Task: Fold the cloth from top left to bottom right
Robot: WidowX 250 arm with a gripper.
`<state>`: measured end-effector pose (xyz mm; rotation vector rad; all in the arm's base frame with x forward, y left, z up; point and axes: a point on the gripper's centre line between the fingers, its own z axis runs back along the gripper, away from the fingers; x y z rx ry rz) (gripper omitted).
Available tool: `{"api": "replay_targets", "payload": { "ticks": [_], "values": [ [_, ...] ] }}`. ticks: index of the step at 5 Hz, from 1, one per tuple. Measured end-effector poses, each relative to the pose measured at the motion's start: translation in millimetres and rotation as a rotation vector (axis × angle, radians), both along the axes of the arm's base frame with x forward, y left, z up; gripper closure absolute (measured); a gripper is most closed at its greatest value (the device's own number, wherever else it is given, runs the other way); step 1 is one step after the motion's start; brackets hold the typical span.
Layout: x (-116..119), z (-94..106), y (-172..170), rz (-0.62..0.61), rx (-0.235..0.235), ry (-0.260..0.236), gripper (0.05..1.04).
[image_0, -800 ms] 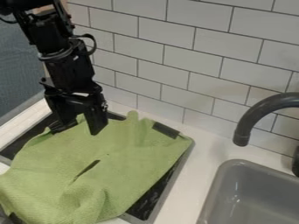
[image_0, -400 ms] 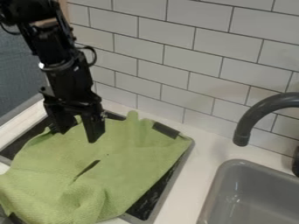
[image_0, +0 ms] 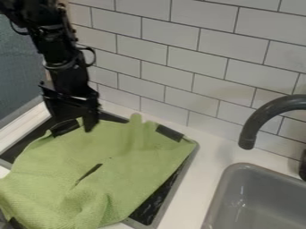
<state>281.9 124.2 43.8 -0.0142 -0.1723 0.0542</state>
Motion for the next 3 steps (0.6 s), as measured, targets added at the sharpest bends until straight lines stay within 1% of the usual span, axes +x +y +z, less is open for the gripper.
{"api": "replay_targets", "payload": {
  "ticks": [1, 2, 3],
  "values": [
    [13, -1.1, 16, 0.028, 0.051, 0.013, 0.085],
    [25, -13.2, 26, 0.056, 0.039, 0.077, 0.085],
    [30, -28.6, 36, 0.081, 0.095, 0.106, 0.085]
  ]
}}
